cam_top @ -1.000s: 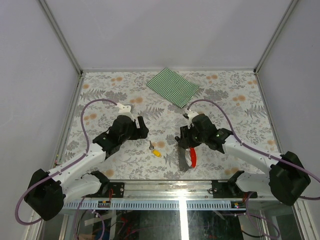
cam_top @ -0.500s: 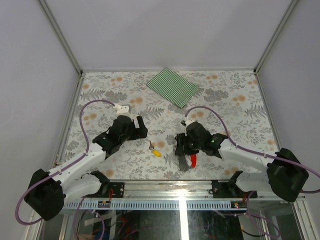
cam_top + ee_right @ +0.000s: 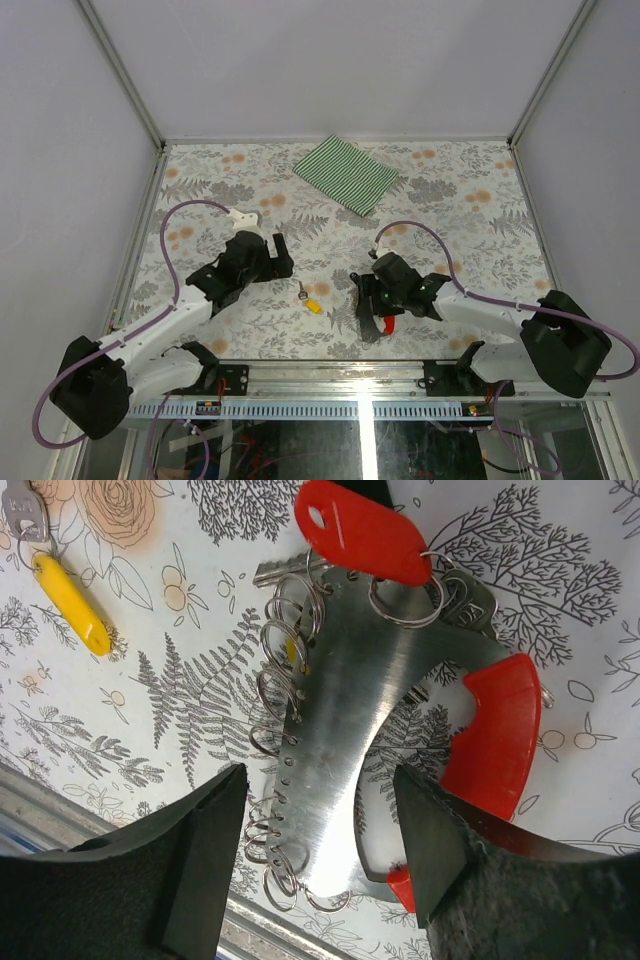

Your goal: Put the keys on the keyring

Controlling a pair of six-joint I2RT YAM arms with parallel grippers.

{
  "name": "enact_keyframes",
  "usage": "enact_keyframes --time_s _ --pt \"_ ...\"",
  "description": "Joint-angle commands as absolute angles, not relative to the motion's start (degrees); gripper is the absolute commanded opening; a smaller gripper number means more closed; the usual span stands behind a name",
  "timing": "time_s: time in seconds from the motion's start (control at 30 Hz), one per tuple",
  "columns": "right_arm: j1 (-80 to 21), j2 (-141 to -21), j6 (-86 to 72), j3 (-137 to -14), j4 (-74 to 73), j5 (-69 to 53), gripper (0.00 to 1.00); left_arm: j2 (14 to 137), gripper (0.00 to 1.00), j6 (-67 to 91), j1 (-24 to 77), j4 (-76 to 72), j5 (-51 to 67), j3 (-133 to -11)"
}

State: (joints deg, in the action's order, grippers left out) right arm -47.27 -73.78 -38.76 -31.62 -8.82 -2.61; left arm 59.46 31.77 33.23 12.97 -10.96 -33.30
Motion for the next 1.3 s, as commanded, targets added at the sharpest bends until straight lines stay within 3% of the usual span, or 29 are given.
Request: enact_keyframes --time_s 0.0,0.3,0.53,0.77,1.03,1.27 --pt "-47.6 -75.9 -38.5 -32.2 -10.1 1.5 0.68 60.1 0.93 32.1 32.6 13.2 -11.4 -35.1" --pt "-47.5 -73.1 -32.3 -37.3 -20.6 18.5 0.70 61.1 0.92 31.2 32.5 14.3 -10.4 -35.2" --pt "-47.5 -66.7 -29.1 -38.6 -16.9 13.7 0.71 63.9 0.90 31.0 32.5 15.2 -9.1 -35.8" --pt "-47.5 -60.8 -30.0 -36.2 -9.6 7.6 0.76 68.5 0.82 30.3 32.6 17.3 -9.5 -38.1" --pt "-47.3 -59.7 -28.7 -37.6 -16.2 14.5 0.76 69.5 0.78 31.6 35.3 17.1 -9.2 -38.2" --pt "-47.0 -66.3 -28.6 -43.2 -26.7 11.1 0.70 71.1 0.78 31.7 38.5 15.4 -8.6 -38.5"
